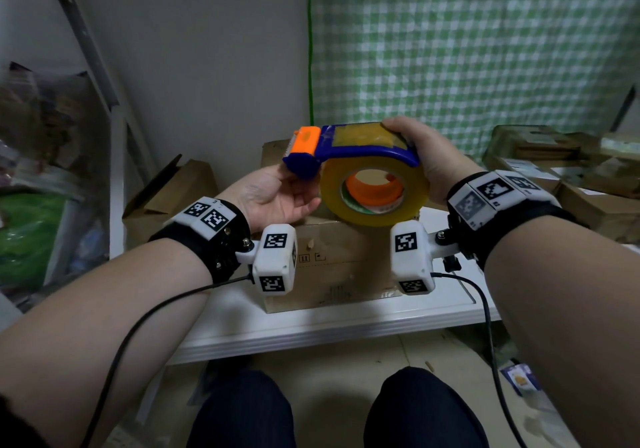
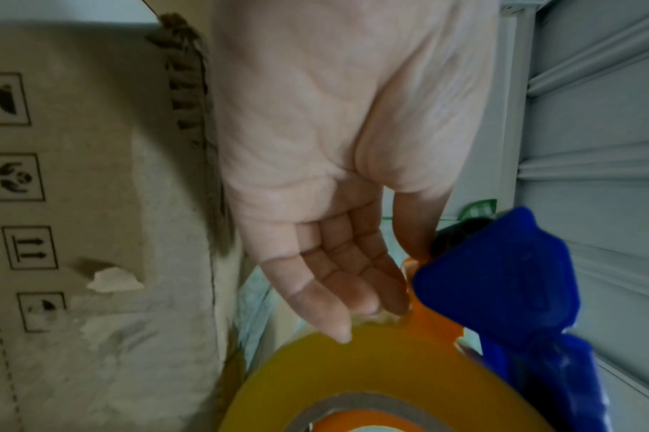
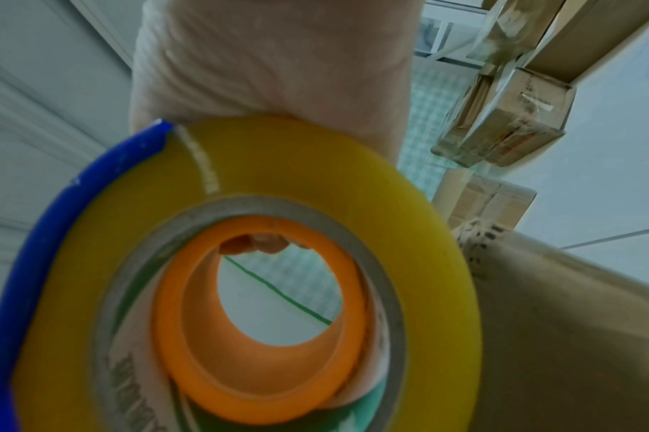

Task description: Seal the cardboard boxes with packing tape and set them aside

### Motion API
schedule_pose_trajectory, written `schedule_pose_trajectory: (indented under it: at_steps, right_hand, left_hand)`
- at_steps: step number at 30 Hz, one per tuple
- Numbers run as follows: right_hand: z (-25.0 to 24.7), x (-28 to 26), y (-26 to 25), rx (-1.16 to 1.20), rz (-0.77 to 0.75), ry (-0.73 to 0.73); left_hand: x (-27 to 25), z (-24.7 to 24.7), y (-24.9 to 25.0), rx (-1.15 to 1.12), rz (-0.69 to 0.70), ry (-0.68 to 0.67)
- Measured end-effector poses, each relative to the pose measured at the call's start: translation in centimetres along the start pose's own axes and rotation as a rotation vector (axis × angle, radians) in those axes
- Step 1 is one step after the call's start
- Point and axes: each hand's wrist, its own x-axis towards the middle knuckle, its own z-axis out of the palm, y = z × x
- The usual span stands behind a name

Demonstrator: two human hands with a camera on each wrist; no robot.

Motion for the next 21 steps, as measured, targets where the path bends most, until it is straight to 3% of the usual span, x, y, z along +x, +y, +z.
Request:
schedule_pose_trajectory:
  at_steps: [21]
  right_hand:
    - [-0.38, 0.19, 0.15, -0.009, -0.018, -0.019]
  left_hand:
    - [0.27, -0.42, 0.5, 0.056, 0.033, -0.04]
